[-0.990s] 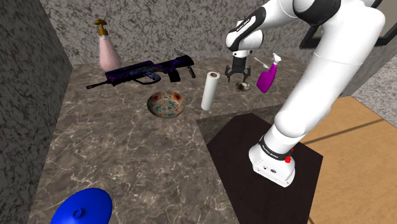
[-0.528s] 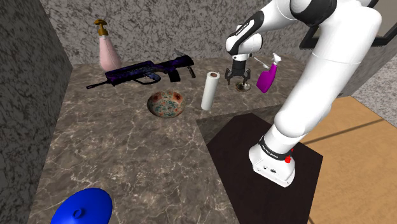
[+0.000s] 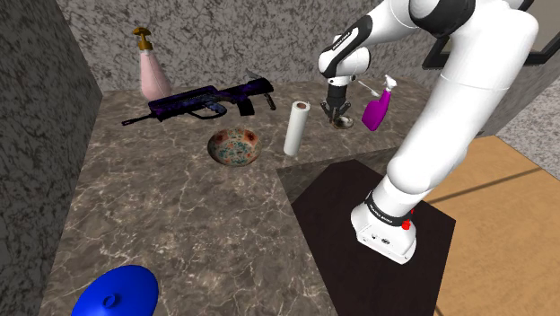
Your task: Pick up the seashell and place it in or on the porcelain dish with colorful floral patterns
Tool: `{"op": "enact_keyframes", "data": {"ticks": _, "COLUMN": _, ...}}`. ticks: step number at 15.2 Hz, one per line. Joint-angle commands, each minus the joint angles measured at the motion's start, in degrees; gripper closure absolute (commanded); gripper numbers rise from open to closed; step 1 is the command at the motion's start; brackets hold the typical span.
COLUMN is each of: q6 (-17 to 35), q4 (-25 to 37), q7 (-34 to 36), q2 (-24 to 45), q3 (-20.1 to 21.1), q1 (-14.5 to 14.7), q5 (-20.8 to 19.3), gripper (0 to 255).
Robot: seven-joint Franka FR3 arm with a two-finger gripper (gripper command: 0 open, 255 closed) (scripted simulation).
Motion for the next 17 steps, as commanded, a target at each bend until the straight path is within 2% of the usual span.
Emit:
{"op": "enact_keyframes", "data": {"ticks": 1, "q6": 0.01, "q4": -0.01, "q7": 0.0, "q2": 0.01, "q3": 0.0, "q1": 0.0, "q5": 0.0, "gripper": 255}}
{"op": "enact_keyframes", "data": {"ticks": 5, "q6": 0.01, "q4": -0.01, "q7": 0.0, "q2": 0.02, "q3": 0.0, "q1": 0.0, "q5": 0.01, "gripper": 255}}
{"op": "enact_keyframes", "data": {"ticks": 17, "q6": -9.0, "q4": 2.26, "q7": 1.77, "q2": -7.22, "q3": -0.56, "q1": 0.62, "q5": -3.07, "gripper": 255}}
